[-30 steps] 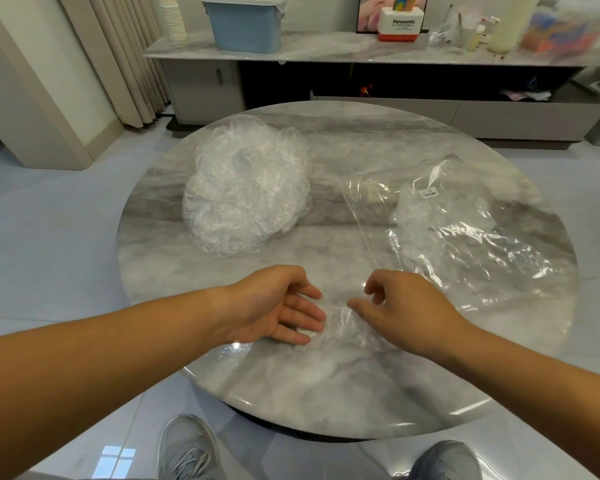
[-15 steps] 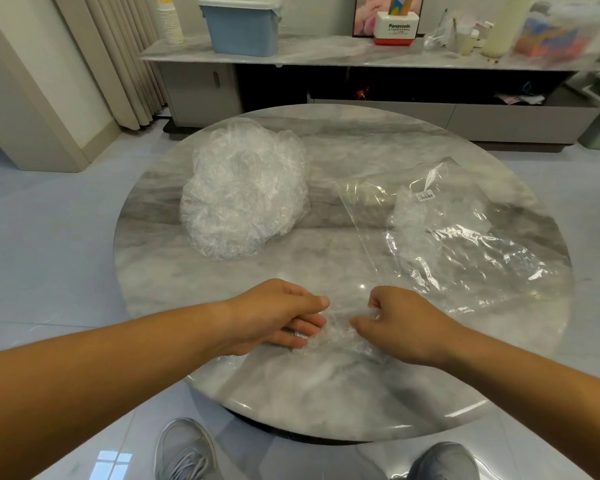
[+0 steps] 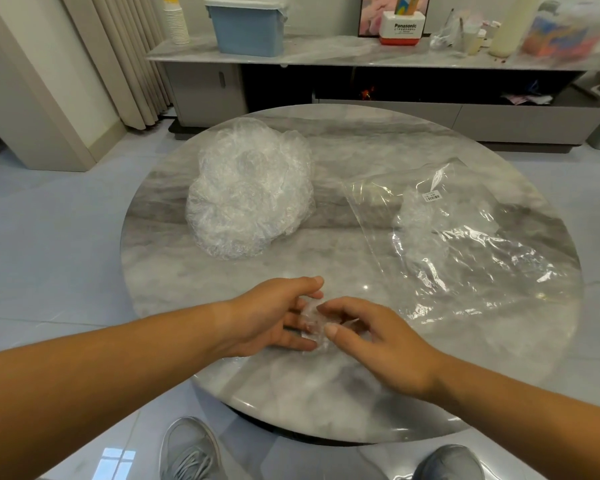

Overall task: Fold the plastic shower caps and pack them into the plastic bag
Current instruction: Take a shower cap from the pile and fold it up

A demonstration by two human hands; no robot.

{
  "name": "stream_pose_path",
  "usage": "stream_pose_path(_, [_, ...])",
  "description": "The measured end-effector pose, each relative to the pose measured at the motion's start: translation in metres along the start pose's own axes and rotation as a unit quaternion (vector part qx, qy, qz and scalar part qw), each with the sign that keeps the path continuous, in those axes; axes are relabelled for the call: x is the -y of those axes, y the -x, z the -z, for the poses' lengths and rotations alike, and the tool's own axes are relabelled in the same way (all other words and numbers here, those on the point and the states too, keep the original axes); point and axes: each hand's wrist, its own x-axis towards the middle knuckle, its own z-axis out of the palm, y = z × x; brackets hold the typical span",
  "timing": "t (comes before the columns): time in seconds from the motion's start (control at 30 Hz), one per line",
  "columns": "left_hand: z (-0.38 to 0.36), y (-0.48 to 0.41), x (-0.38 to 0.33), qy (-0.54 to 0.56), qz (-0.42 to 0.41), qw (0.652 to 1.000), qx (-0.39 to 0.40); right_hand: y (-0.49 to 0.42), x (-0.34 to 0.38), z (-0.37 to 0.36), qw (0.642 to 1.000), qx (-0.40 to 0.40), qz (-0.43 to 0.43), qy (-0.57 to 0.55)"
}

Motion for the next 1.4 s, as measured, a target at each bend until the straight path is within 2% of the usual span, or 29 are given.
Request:
stream_pose_path(0.13, [0.000, 0.001, 0.001, -0.025, -0.031, 0.999, -0.032, 0.008, -0.015, 0.002, 0.972, 0.074, 0.097, 0.202])
stream_pose_path(0.27, [0.006, -0.003, -0.002, -0.173, -0.090, 0.970, -0.148, 0.007, -0.017, -0.001, 0.948, 0.094, 0.124, 0.279])
stream_pose_path(0.33, [0.008, -0.004, -0.003, -0.247, -0.100, 0.950, -0.165, 0.008, -0.018, -0.005, 0.920, 0.105, 0.149, 0.347])
stream_pose_path(0.4, [0.008, -0.007, -0.001, -0.293, -0.092, 0.937, -0.165, 0.008, -0.018, -0.005, 0.911, 0.113, 0.144, 0.369])
stream_pose_path(0.57, [0.005, -0.017, 0.000, -0.303, -0.065, 0.940, -0.140, 0.009, -0.019, 0.003, 0.922, 0.133, 0.144, 0.333])
stream_pose_path(0.67, [0.008, -0.021, -0.002, -0.291, -0.053, 0.946, -0.134, 0.016, -0.021, 0.006, 0.947, 0.126, 0.136, 0.261])
stream_pose_path(0.77, [0.009, -0.020, -0.002, -0.288, -0.035, 0.950, -0.115, 0.020, -0.020, 0.009, 0.979, 0.050, 0.099, 0.169])
stream_pose_path(0.87, [0.005, -0.020, -0.003, -0.252, -0.049, 0.960, -0.111, 0.018, -0.019, 0.009, 0.990, -0.060, 0.071, 0.105])
stream_pose_path(0.93, [0.000, -0.018, -0.007, -0.199, -0.071, 0.972, -0.105, 0.012, -0.016, 0.009, 0.995, -0.096, 0.014, 0.025])
stream_pose_path(1.0, [-0.007, -0.016, -0.012, -0.148, -0.091, 0.981, -0.089, 0.008, -0.012, 0.010, 0.986, -0.126, -0.066, -0.087])
stream_pose_path(1.07, [-0.018, -0.014, -0.016, -0.126, -0.112, 0.984, -0.065, 0.007, -0.006, 0.016, 0.969, -0.149, -0.133, -0.145])
stream_pose_path(1.13, [-0.030, -0.013, -0.019, -0.119, -0.127, 0.983, -0.056, 0.010, 0.000, 0.024, 0.964, -0.163, -0.128, -0.166])
stream_pose_path(1.23, [-0.046, -0.017, -0.022, -0.103, -0.121, 0.986, -0.048, 0.019, 0.009, 0.042, 0.976, -0.155, -0.056, -0.143])
stream_pose_path(1.4, [-0.063, -0.027, -0.027, -0.073, -0.087, 0.994, -0.007, 0.034, -0.002, 0.068, 0.988, -0.110, -0.073, -0.076])
